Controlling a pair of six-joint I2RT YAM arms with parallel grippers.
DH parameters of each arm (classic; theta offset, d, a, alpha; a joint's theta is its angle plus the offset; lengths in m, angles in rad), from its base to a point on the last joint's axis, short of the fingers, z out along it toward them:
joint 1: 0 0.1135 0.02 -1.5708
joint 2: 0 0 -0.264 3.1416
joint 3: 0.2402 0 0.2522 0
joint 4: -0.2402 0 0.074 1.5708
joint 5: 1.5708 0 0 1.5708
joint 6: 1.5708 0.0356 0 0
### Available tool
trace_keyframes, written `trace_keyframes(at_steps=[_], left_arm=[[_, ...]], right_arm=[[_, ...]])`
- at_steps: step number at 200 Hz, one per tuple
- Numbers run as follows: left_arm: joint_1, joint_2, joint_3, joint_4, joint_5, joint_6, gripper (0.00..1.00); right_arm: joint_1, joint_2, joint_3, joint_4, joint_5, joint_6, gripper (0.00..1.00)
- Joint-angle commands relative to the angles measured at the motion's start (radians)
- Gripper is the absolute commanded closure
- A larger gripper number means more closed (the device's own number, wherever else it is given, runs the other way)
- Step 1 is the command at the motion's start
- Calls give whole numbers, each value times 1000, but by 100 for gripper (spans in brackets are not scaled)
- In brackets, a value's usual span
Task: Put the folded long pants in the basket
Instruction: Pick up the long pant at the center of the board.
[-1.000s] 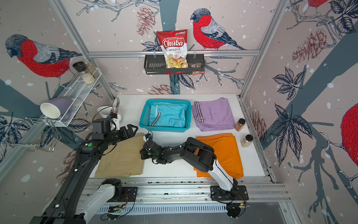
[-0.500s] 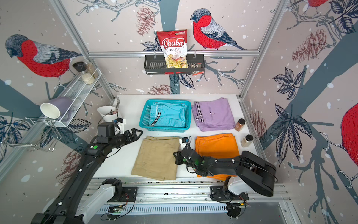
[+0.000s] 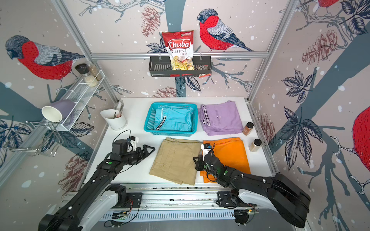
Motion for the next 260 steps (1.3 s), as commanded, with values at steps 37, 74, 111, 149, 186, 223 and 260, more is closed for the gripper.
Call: trace_keyframes(at_steps=[37,74,111,149,186,223,260], left_arm=[[-52,138,-126,262,-62,-46,5],[-168,278,-135,390,-93,-84,6],[-218,429,-113,473,-96,-102,32],[-220,428,-104,444,-163,-91,99],[-226,338,-77,359,-185,-96,100],[-247,78,27,123,-230,-106,100],[-247,-99,208,-74,-248,-106,100]], right_arm=[[-6,30,3,47,-11,-8,97],[-7,104,29,81,-23,-13,97],[-6,188,75,110,-43,-22,99],[-6,210,96,110,-25,-29,100],[16,138,103,63,4,-31,100],[95,-19,159,-106,99,-39,100],[110,-124,275,-233,136,-76,100]])
